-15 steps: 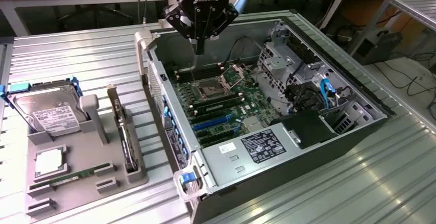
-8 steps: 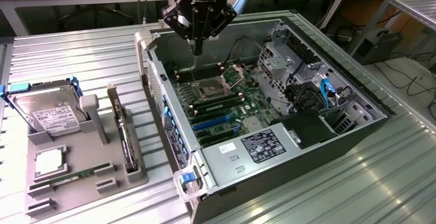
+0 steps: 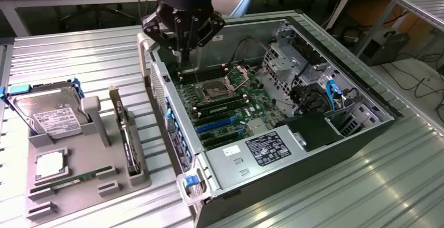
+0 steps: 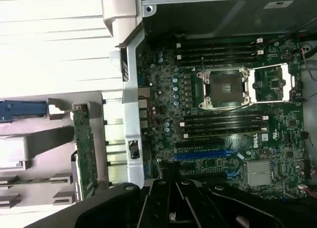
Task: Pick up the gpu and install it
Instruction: 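Reach for the gpu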
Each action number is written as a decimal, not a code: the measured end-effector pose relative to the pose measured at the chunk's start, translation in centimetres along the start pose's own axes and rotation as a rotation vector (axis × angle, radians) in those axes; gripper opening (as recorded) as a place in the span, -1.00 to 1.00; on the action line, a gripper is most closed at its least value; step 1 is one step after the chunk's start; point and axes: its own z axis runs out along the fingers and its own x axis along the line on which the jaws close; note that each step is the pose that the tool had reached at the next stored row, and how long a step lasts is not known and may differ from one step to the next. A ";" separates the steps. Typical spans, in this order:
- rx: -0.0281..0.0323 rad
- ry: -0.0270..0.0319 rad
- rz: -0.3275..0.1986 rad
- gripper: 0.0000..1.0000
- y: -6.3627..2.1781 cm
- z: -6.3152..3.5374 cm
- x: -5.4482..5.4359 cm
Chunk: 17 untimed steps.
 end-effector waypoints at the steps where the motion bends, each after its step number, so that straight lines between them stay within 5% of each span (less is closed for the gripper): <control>1: -0.0001 -0.0004 0.000 -0.79 -0.33 0.00 0.7; 17: 0.0034 -0.0007 0.000 -0.79 -2.53 0.75 8.3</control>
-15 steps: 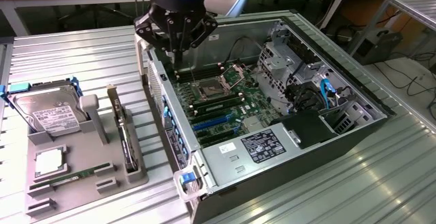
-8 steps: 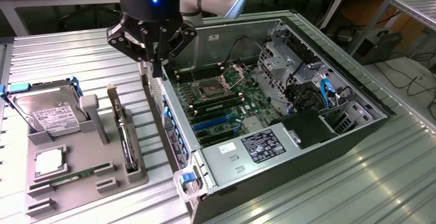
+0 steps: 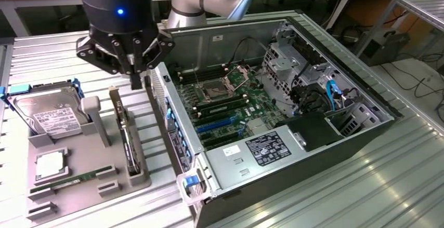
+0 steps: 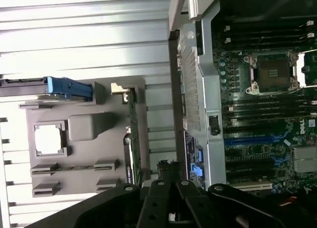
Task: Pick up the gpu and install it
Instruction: 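Reach for the gpu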
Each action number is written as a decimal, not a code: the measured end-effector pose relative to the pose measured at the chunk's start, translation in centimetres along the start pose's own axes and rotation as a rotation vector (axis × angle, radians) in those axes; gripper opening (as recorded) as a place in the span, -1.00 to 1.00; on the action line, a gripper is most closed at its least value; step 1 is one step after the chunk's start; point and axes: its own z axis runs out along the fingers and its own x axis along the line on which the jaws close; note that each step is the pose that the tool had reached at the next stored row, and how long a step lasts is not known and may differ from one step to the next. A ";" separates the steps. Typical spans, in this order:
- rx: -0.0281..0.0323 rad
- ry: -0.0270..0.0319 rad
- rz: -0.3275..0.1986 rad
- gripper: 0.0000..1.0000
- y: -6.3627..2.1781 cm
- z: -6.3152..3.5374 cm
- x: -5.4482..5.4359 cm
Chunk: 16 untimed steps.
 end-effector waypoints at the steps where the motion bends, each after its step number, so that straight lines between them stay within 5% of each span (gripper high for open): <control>1: 0.0004 0.0002 0.000 -0.79 -0.15 0.05 0.6; 6: 0.0009 0.0000 0.000 -0.79 -1.06 0.30 2.5; 16: -0.0027 0.0002 0.000 -0.79 -1.18 0.29 2.6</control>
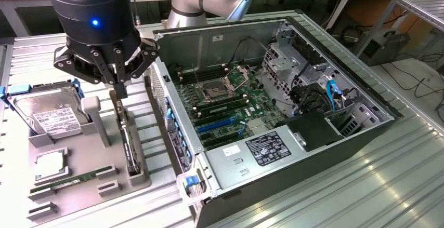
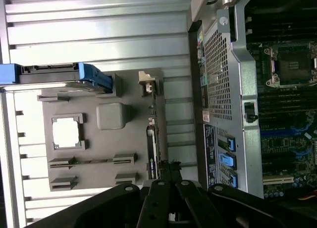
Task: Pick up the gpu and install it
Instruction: 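Reach for the gpu, then pick up the gpu and move the gpu toward the slot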
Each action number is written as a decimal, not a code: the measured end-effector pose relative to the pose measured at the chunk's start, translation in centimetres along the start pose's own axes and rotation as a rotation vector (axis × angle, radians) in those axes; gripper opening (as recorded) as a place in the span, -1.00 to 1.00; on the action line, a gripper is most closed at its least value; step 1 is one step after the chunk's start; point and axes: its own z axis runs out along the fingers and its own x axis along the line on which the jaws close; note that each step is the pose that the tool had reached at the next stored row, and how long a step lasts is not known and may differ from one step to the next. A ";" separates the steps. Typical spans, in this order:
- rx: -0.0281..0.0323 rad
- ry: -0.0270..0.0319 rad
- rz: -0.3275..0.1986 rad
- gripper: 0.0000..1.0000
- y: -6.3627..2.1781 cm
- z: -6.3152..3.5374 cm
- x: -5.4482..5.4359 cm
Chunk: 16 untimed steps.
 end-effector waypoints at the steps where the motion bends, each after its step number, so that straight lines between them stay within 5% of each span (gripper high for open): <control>1: -0.0003 0.0001 0.000 -0.79 0.00 0.00 0.0; 10: -0.0040 0.0003 0.000 -0.77 -0.02 0.00 0.0; 16: -0.0052 0.0003 0.000 -0.28 -0.04 0.25 0.1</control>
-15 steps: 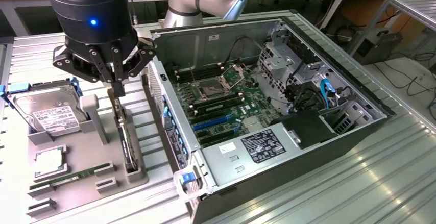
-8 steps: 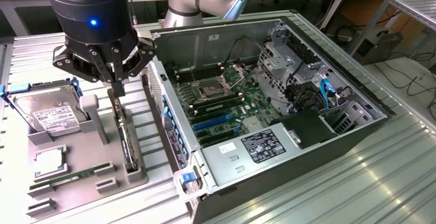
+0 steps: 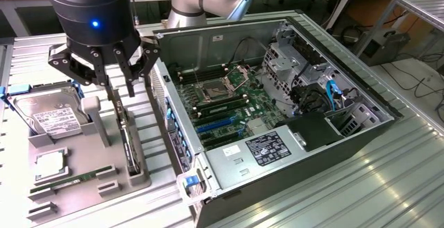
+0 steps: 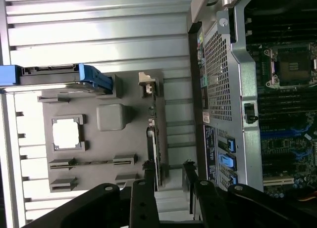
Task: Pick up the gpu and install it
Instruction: 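Pick up the gpu and move the gpu toward the slot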
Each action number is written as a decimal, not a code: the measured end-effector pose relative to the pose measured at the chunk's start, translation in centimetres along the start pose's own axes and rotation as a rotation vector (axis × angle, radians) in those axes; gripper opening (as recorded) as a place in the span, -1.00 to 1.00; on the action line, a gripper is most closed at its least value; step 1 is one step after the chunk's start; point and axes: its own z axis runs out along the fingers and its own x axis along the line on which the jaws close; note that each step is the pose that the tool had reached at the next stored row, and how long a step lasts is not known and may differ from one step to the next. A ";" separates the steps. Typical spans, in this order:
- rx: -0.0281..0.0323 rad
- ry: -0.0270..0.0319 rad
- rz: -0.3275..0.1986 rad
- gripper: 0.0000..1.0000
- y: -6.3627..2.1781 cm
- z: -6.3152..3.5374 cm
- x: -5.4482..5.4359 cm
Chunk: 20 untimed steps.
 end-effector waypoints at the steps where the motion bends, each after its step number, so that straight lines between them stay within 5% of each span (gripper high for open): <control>1: 0.0002 0.0000 0.000 -0.28 -0.01 0.19 0.1; 9: 0.0003 0.0000 0.002 -0.28 -0.21 1.96 1.6; 20: 0.0003 0.0000 0.003 -0.28 -0.72 4.87 1.8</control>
